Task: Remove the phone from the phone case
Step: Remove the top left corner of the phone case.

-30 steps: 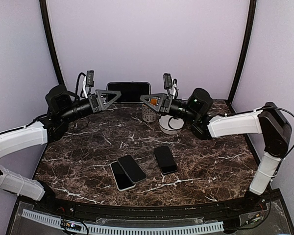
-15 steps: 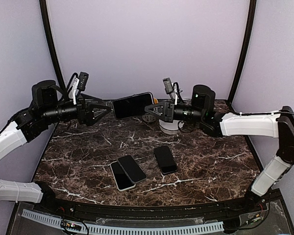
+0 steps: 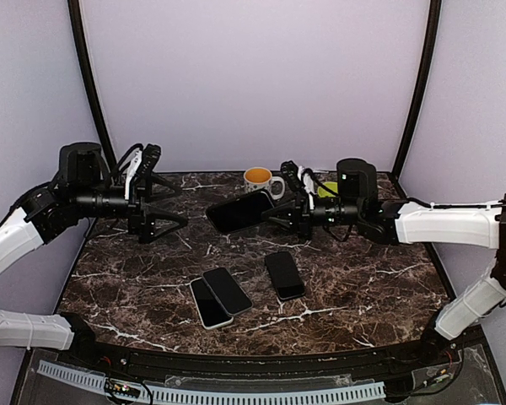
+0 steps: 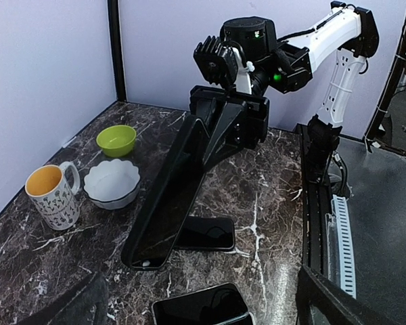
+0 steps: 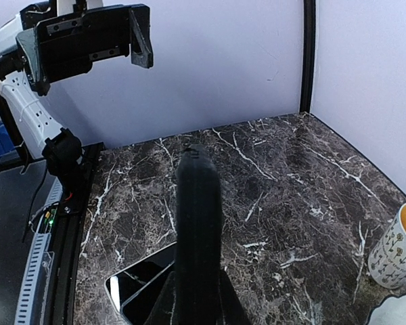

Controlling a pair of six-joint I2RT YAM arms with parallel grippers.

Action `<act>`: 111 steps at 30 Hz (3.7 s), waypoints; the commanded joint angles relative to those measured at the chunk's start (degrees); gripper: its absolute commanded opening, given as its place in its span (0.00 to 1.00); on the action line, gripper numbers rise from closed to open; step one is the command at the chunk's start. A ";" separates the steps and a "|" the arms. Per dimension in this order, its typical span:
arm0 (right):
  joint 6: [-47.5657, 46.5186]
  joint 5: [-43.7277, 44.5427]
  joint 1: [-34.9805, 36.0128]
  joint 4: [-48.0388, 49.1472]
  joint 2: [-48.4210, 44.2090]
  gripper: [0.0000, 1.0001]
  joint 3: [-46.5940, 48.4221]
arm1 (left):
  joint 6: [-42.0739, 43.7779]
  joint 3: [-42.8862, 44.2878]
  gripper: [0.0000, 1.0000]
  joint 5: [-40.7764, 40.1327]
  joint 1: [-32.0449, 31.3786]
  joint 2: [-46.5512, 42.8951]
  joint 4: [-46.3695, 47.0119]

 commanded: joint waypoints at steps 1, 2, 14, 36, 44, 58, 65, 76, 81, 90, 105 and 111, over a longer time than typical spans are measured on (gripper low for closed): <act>-6.50 -2.33 0.45 0.26 -2.29 0.00 1.69 | 6.02 -5.46 0.99 1.28 -0.15 -1.46 3.08; -7.87 -4.17 0.57 -0.83 -2.43 0.00 1.79 | 6.48 -6.77 0.99 2.57 -0.16 -1.75 5.95; -39.22 -8.87 2.84 -8.23 -8.89 0.00 -3.82 | 14.37 -19.31 0.99 15.03 -0.17 -7.37 17.20; -37.51 -21.03 4.48 -5.32 -4.54 0.00 0.65 | 20.13 -25.08 0.67 25.33 -3.51 -2.98 25.05; -36.06 -20.26 5.44 -2.04 -2.66 0.00 2.33 | 19.10 -25.47 0.60 24.76 -5.66 -1.93 26.17; -36.12 -19.70 6.98 -1.88 -1.58 0.00 4.13 | 19.14 -25.65 0.44 24.48 -6.48 -2.25 26.63; -36.70 -19.69 7.45 -1.89 -1.43 0.00 4.45 | 19.07 -25.49 0.37 24.66 -6.48 -2.13 26.28; -39.24 -17.72 8.11 -2.25 -2.48 0.00 3.51 | 19.07 -25.13 0.22 26.34 -6.58 -1.37 25.61; -40.35 -17.23 8.83 -2.24 -3.01 0.00 3.09 | 19.14 -25.03 0.18 27.07 -6.74 -1.28 25.22; -40.59 -14.70 9.32 -1.62 -2.66 0.00 3.92 | 19.17 -24.89 0.15 28.81 -7.19 -1.21 23.41; -46.38 -16.72 9.42 -3.83 -0.92 0.00 6.20 | 19.71 -23.61 0.14 31.94 -8.84 0.48 19.06; -46.60 -17.58 10.21 -2.88 -0.89 0.00 6.43 | 22.60 -22.73 0.14 31.70 -10.76 0.08 16.20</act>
